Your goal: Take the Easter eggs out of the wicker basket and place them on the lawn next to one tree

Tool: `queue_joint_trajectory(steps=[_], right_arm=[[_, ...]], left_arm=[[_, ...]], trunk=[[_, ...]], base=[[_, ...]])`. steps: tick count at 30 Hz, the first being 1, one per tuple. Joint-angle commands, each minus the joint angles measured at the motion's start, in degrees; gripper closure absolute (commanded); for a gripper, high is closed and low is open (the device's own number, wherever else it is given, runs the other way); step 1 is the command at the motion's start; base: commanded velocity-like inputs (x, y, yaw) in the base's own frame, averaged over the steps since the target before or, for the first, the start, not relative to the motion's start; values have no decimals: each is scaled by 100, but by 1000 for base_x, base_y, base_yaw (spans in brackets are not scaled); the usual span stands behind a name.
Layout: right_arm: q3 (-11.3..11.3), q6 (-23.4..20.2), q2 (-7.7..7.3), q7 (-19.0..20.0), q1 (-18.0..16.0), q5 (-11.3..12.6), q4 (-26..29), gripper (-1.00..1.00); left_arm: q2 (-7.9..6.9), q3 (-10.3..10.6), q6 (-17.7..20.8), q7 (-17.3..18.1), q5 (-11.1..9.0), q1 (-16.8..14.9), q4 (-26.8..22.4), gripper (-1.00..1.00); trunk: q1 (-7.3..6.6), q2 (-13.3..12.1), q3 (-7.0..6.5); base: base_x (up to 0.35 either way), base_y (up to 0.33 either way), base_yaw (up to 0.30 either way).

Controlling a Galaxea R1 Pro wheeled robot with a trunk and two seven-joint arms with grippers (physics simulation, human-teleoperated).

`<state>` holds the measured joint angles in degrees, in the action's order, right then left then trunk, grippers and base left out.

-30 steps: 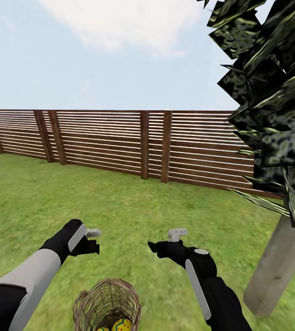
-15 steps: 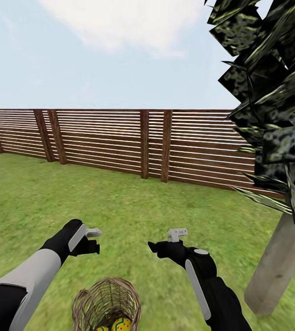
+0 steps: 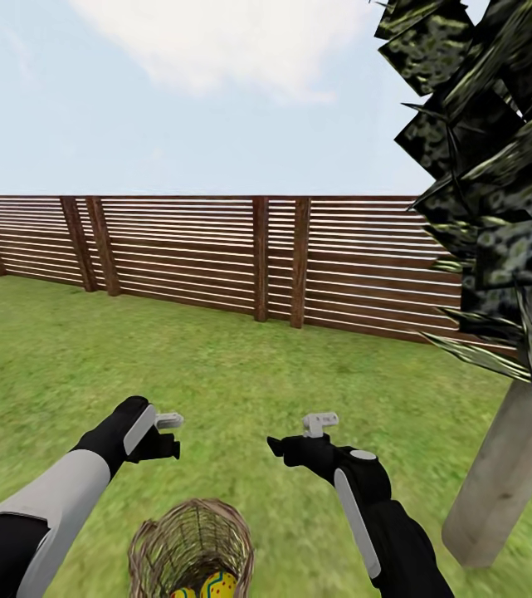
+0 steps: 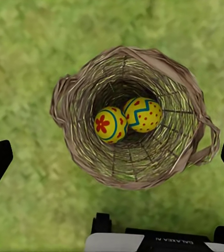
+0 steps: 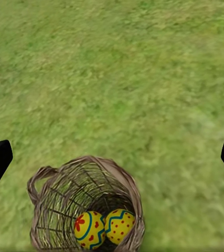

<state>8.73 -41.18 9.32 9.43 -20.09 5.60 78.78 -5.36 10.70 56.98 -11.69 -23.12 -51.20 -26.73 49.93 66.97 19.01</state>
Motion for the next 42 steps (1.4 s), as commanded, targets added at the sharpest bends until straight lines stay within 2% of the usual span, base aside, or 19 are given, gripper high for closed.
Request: queue_joint_trajectory(steps=[1,10,15,18,42], right_arm=[[-3,-30,4,-16,-4,52,6,-100],[-34,-31,0,-25,-4,47,6,-100],[-310,-31,-1,-23,-4,53,6,-100],[-364,-31,-1,-21,-4,54,6,-100],[-396,-31,-1,-37,-4,55,-10,-100]], left_arm=[[-4,44,16,-43,-61,-4,-8,-100],[0,46,15,-43,-61,-4,-8,-100],[0,46,15,-43,-61,-4,-8,-100],[0,46,15,-43,-61,-4,-8,-100],[24,46,15,-47,-61,-4,-11,-100]], trunk=[[23,46,26],[221,407,187],[331,608,277],[396,728,331],[924,1691,762]], base=[[0,0,0],[0,0,0],[0,0,0],[0,0,0],[0,0,0]])
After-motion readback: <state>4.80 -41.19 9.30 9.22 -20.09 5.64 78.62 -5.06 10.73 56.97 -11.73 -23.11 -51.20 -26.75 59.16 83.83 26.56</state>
